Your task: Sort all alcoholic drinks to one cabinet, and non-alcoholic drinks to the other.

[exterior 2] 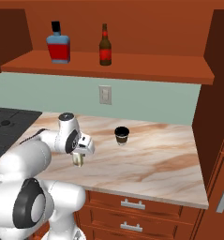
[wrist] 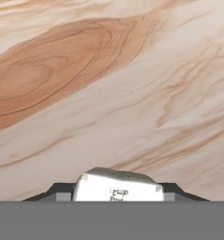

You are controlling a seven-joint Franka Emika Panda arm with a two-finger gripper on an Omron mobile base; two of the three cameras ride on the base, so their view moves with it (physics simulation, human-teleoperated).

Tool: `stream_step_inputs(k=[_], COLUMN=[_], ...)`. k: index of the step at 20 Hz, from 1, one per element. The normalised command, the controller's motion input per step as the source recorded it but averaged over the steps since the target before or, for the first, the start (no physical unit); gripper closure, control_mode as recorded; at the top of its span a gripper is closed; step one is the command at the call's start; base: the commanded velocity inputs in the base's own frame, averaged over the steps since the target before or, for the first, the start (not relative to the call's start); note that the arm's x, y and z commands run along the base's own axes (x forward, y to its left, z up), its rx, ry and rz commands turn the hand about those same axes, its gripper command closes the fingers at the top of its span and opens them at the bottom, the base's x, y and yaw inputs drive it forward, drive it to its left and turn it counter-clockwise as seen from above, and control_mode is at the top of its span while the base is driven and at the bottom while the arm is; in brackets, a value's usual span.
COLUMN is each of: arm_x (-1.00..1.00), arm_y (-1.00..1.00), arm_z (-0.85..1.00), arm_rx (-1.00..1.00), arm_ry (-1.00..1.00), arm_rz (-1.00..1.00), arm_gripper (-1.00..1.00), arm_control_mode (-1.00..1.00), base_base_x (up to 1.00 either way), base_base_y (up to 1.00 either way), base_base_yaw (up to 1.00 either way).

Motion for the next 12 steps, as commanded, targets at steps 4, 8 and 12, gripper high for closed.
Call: stream_step_inputs(k=[4, 8, 12], arm_x=[-0.11, -0.02, -0.03], arm_y=[0.00, 0.00, 0.00], arm_z=[0.14, 0.48, 0.66], arm_rx=[0.00, 0.00, 0.00], arm_ry=[-0.14, -0.15, -0.07], arm_rz=[0.03, 0.07, 0.06], arm_gripper=[1.00, 1.00, 1.00], arm_control_mode=[-1.00, -1.00, -1.00], base_base_x=[0.00, 0.00, 0.00], base_base_y=[0.00, 0.00, 0.00], base_base_yaw=[0.00, 0.00, 0.00])
